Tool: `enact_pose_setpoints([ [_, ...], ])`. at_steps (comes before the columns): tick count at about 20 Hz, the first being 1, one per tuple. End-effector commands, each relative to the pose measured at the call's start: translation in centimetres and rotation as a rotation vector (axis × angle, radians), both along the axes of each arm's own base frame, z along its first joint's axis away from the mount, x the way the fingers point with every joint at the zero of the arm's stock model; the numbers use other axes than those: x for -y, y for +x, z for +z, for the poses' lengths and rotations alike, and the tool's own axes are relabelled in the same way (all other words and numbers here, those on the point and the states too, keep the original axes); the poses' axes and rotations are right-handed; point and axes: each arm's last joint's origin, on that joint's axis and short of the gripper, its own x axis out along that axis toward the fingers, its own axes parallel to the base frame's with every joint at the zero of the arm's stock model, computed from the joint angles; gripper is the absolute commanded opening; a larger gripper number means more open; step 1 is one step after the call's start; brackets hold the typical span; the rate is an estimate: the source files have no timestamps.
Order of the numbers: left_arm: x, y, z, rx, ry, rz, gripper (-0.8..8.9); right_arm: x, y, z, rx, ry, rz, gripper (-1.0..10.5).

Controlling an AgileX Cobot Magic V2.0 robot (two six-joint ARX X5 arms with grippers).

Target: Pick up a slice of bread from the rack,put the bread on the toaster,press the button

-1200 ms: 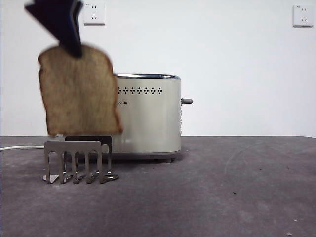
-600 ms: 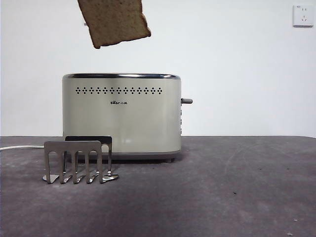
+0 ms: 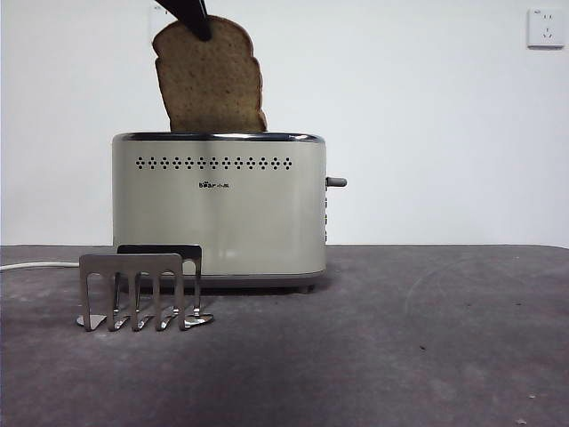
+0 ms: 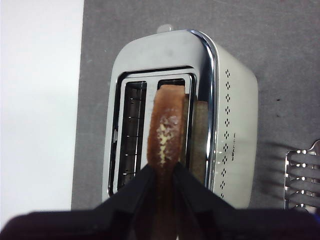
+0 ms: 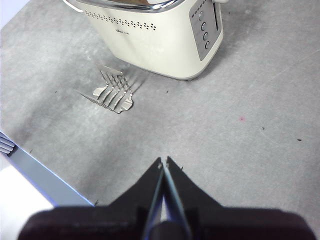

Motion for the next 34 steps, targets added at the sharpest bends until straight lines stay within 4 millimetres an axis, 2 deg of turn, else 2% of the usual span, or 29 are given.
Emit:
enact_pose_setpoints([
  [1, -0.1, 0.9, -0.8, -0.018, 0.012, 0.005, -0.09, 0.0, 0.0, 0.0, 0.007, -0.004, 0.008, -0.1],
  [10, -0.4, 5.5, -4.9, -0.133, -0.049, 0.066, 0.17, 0.0, 0.0, 0.0, 0.009, -0.005, 0.008, -0.1],
  [11, -0.3, 5.7, -5.1, -0.138, -0.067, 0.084, 0.86, 0.0, 0.1, 0.1, 0.013, -0.008, 0.011, -0.1],
  [12, -0.2, 5.9, -5.2, -0.138, -0.085, 0.099, 1.98, 0.0, 0.2, 0.1, 0.020, -0.008, 0.011, -0.1],
  [14, -0.2, 6.0, -5.1, -0.125, -0.091, 0.098, 2.89, -0.1, 0.7, 0.2, 0.040, -0.006, 0.011, -0.1],
  [17, -0.1, 6.0, -5.0, -0.145, -0.140, 0.158, 2.88, -0.2, 1.9, 0.1, 0.062, -0.002, 0.009, -0.1],
  [20, -0.3, 5.7, -4.3, -0.152, -0.209, 0.239, 2.91, -0.4, 4.0, -0.1, 0.072, 0.025, -0.013, -0.1],
  [22, -0.7, 4.9, -3.1, -0.126, -0.257, 0.277, 2.92, -0.5, 5.6, -0.3, 0.081, 0.057, -0.036, -0.1],
  [25, -1.7, 2.7, 0.0, -0.107, -0.422, 0.372, 2.92, -0.9, 8.7, -0.6, 0.104, 0.156, -0.053, -0.1],
  [28, -3.3, -0.7, 3.1, -0.117, -0.584, 0.458, 2.92, -1.4, 12.2, -1.0, 0.105, 0.337, -0.008, -0.1],
  [30, -4.6, -3.7, 5.2, -0.120, -0.673, 0.494, 2.92, -1.7, 14.8, -1.8, 0.087, 0.435, -0.037, -0.1],
  [33, -6.5, -7.8, 7.3, -0.126, -0.774, 0.526, 2.92, -2.4, 18.4, -3.5, 0.009, 0.504, -0.041, -0.1],
  [34, -6.8, -8.6, 7.6, -0.138, -0.790, 0.522, 2.92, -2.6, 19.2, -3.7, -0.008, 0.508, -0.036, -0.1],
])
